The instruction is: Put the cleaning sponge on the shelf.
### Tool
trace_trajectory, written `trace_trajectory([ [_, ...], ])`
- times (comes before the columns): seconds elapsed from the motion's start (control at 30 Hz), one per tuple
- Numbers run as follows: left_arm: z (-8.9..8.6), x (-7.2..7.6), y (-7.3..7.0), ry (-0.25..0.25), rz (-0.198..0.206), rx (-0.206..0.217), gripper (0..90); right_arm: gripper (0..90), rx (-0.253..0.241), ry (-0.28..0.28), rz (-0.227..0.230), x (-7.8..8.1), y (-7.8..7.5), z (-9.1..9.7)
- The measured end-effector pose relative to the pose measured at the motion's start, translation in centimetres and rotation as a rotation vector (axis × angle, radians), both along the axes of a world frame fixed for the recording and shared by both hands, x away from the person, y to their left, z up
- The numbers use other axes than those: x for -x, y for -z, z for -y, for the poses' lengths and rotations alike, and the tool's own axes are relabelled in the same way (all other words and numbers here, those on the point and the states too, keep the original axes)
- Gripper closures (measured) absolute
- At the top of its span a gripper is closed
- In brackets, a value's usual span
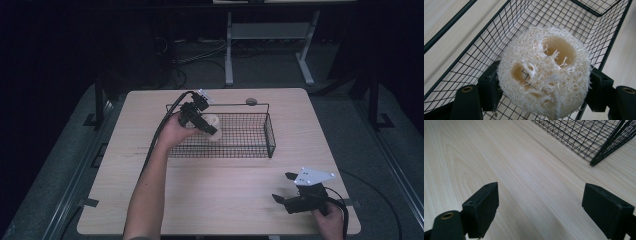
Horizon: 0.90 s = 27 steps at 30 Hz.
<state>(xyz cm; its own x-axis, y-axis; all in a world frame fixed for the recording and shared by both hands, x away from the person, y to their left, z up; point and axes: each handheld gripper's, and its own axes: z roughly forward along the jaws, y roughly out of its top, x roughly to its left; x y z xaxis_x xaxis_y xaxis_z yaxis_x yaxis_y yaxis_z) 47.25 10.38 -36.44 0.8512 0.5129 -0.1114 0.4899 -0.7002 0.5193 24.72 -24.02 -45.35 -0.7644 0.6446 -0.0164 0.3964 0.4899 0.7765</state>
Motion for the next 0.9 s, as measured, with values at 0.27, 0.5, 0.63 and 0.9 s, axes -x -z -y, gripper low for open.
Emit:
trace_trajectory([
  [0.27, 0.3, -0.2, 0.9, -0.003, -0.005, -0.013, 27.4, 13.5, 0.001, 0.001, 0.0, 0.0, 0.0, 0.0],
  [0.5, -0.1, -0.4, 1.9, -0.031, -0.012, -0.003, 27.5, 13.5, 0.001, -0.001, -0.002, 0.0, 0.0, 0.0],
  [0.63, -0.2, -0.5, 2.1, -0.03, -0.018, -0.02, 27.4, 13.5, 0.002, -0.001, -0.002, 0.0, 0.0, -0.1],
  [0.9, 0.2, -0.7, 2.9, -0.035, -0.033, -0.04, 27.2, 13.5, 0.002, -0.001, 0.001, 0.0, 0.0, 0.0],
])
